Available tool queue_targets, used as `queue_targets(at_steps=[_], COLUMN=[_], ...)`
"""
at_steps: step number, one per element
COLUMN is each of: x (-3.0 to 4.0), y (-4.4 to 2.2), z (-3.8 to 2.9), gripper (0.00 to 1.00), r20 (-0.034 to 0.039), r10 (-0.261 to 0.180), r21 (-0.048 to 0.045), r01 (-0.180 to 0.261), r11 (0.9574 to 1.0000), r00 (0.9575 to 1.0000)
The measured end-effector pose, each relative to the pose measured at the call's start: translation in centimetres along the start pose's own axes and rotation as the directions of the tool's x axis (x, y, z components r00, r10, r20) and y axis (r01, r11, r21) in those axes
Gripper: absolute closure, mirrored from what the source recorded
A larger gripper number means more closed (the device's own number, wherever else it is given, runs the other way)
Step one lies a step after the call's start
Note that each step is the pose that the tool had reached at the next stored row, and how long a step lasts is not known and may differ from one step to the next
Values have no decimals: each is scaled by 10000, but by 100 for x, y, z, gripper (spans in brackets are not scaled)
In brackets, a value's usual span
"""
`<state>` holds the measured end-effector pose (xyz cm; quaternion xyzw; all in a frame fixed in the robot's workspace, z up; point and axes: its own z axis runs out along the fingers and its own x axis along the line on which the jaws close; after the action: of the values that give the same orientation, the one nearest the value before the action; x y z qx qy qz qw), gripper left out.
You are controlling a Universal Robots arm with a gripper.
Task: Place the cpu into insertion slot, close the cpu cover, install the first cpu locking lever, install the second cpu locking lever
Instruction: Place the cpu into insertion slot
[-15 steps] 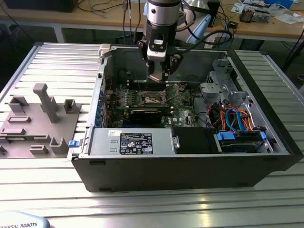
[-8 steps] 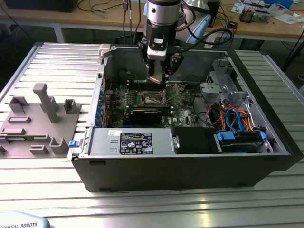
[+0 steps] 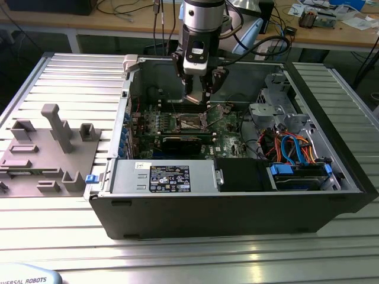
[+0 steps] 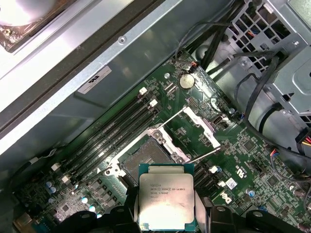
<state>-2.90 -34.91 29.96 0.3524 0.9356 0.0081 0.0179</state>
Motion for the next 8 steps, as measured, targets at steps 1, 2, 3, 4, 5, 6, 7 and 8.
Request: queue_targets(at_steps=[1, 2, 3, 4, 5, 6, 7, 8], x=[0, 0, 0, 0, 0, 0, 0, 0], y=[0, 0, 0, 0, 0, 0, 0, 0], z=[0, 1, 1, 1, 2, 2, 3, 3], gripper=[46, 46, 46, 46, 46, 46, 46, 46], r20=[0, 1, 0, 1, 1, 2, 2, 1], r10=[11, 18, 24, 37, 44, 49, 56, 59], r21=[1, 0, 1, 1, 1, 1, 2, 2], r01=[-11, -18, -24, -37, -44, -49, -56, -59], r11=[10000, 10000, 10000, 10000, 10000, 10000, 10000, 10000], r00=[10000, 10000, 10000, 10000, 10000, 10000, 10000, 10000])
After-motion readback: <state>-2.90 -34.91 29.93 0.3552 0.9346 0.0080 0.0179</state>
